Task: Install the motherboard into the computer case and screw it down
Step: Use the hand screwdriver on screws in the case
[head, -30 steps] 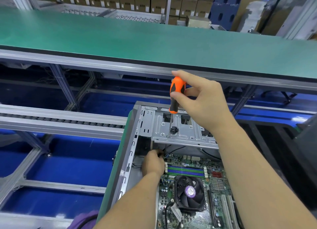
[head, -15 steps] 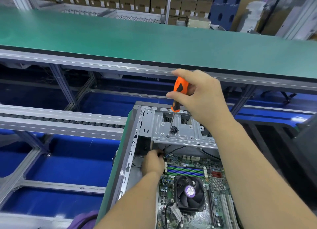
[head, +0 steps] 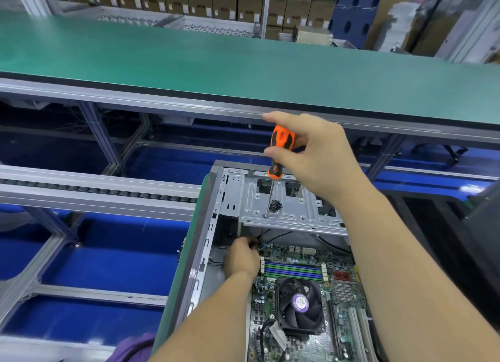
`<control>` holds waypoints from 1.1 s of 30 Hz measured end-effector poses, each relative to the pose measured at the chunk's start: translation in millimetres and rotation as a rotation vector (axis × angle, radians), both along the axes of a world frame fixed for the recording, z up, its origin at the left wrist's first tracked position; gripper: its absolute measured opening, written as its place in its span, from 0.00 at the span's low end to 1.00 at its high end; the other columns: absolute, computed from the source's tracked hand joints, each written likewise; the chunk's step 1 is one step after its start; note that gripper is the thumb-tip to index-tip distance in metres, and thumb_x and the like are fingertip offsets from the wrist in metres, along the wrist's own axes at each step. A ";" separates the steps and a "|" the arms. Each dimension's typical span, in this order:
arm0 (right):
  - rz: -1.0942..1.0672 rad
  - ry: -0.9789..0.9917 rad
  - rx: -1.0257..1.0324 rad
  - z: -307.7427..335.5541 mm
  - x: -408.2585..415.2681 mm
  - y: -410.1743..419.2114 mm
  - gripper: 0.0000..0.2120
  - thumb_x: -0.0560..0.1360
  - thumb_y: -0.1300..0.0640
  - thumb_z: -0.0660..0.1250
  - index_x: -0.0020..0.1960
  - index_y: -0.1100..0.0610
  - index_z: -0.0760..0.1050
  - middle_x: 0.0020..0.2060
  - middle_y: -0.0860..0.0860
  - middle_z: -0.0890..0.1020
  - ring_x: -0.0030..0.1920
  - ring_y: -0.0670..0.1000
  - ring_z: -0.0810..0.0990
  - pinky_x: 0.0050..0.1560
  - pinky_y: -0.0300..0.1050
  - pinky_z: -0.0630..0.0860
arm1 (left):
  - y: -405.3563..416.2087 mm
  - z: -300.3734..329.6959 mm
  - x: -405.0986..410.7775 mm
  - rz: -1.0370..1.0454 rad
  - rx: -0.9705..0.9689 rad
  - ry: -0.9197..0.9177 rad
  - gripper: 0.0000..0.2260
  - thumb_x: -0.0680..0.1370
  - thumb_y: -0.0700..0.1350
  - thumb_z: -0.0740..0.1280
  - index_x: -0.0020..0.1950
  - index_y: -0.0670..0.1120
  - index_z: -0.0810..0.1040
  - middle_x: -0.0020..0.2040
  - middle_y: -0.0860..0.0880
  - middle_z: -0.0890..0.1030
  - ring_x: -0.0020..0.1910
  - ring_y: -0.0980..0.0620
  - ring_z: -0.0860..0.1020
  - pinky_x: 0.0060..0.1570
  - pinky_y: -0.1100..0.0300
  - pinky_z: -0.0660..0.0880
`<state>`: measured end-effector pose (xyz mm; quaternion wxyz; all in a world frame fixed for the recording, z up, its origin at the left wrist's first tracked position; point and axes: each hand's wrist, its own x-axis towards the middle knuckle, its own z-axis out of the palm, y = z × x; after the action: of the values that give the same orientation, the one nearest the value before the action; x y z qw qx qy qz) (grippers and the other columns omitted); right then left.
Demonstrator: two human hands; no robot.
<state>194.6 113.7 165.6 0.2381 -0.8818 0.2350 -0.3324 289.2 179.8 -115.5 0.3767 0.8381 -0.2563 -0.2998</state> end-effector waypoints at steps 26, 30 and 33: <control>-0.027 0.186 -0.077 9.4 -0.9 -2.7 0.28 0.77 0.50 0.73 0.75 0.45 0.71 0.48 0.50 0.81 0.51 0.52 0.77 0.60 0.51 0.75 | 2.8 5.9 -1.8 0.001 0.015 -0.023 0.10 0.80 0.42 0.64 0.56 0.53 0.83 0.47 0.52 0.84 0.43 0.48 0.81 0.46 0.53 0.81; 0.094 0.164 0.135 5.6 -2.5 -1.9 0.33 0.80 0.57 0.68 0.81 0.41 0.59 0.64 0.47 0.78 0.60 0.54 0.79 0.63 0.51 0.76 | 5.5 7.4 -2.6 0.010 0.022 -0.011 0.10 0.80 0.43 0.64 0.56 0.53 0.83 0.47 0.53 0.84 0.44 0.48 0.81 0.47 0.52 0.81; 0.026 0.147 0.025 0.2 -1.3 -4.1 0.33 0.79 0.58 0.71 0.79 0.41 0.63 0.49 0.47 0.80 0.48 0.52 0.78 0.55 0.48 0.77 | 5.0 10.8 -3.5 0.016 0.020 -0.012 0.10 0.80 0.43 0.65 0.55 0.53 0.83 0.46 0.53 0.84 0.43 0.48 0.81 0.46 0.53 0.81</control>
<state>193.2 109.6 165.7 0.2356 -0.9038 0.2444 -0.2605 285.7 184.8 -104.7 0.3693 0.8457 -0.2490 -0.2941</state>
